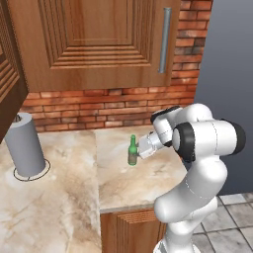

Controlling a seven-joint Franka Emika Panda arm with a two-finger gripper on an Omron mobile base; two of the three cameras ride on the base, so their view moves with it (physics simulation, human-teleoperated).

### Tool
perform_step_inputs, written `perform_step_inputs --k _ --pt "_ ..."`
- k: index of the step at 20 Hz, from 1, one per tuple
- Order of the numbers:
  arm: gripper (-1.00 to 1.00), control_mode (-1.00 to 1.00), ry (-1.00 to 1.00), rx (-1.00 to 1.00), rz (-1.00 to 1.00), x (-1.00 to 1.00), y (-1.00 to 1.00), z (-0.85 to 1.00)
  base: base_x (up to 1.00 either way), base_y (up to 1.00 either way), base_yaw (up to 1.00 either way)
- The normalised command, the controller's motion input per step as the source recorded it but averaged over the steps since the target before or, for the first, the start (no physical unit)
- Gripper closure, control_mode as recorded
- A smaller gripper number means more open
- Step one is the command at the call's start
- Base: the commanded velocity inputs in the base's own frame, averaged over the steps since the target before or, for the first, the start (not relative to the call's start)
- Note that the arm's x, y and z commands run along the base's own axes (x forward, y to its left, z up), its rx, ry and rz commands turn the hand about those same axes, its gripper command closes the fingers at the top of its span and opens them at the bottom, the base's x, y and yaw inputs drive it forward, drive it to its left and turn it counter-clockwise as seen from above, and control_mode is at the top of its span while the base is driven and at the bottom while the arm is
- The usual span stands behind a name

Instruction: Place the drinks on the dining counter in a tight cluster.

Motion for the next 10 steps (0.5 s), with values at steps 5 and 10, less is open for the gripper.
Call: perform_step_inputs --k 5,10 --pt "-1.00 -1.00 0.00 0.00 0.00 0.00 0.01 0.00 0.00 0.00 0.00" --pt "-1.00 -1.00 0.00 0.00 0.00 0.04 0.04 0.00 0.00 0.00 0.00"
